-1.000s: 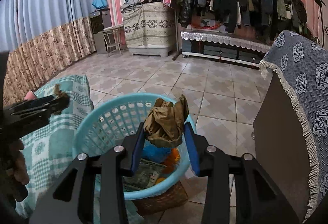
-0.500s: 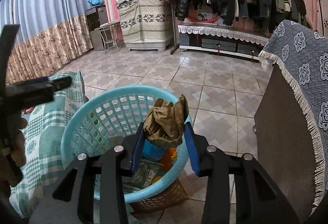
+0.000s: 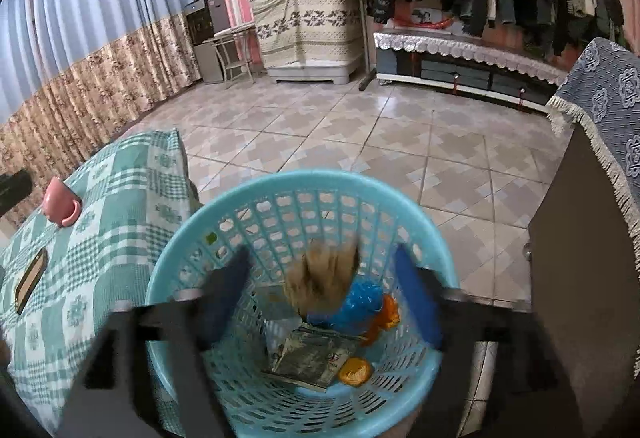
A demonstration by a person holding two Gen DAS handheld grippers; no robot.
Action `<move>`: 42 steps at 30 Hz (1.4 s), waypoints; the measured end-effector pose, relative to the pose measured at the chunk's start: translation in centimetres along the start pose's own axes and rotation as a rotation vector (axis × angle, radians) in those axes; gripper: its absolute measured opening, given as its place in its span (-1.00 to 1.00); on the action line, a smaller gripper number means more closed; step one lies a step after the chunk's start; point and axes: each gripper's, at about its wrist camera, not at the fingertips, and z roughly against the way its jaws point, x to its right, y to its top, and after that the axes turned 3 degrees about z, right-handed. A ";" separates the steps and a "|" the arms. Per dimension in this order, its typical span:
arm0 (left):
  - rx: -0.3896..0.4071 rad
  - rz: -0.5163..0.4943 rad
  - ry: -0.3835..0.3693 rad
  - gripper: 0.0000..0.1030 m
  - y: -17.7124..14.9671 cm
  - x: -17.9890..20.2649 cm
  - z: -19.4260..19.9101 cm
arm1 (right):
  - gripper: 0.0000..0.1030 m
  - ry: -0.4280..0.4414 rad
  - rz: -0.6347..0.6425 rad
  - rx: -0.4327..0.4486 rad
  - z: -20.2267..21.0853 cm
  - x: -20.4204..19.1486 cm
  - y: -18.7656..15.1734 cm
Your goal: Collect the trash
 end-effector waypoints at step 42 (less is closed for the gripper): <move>0.159 0.270 0.291 0.90 -17.9 -14.2 25.6 | 0.91 0.260 0.300 0.276 21.9 -20.5 -11.8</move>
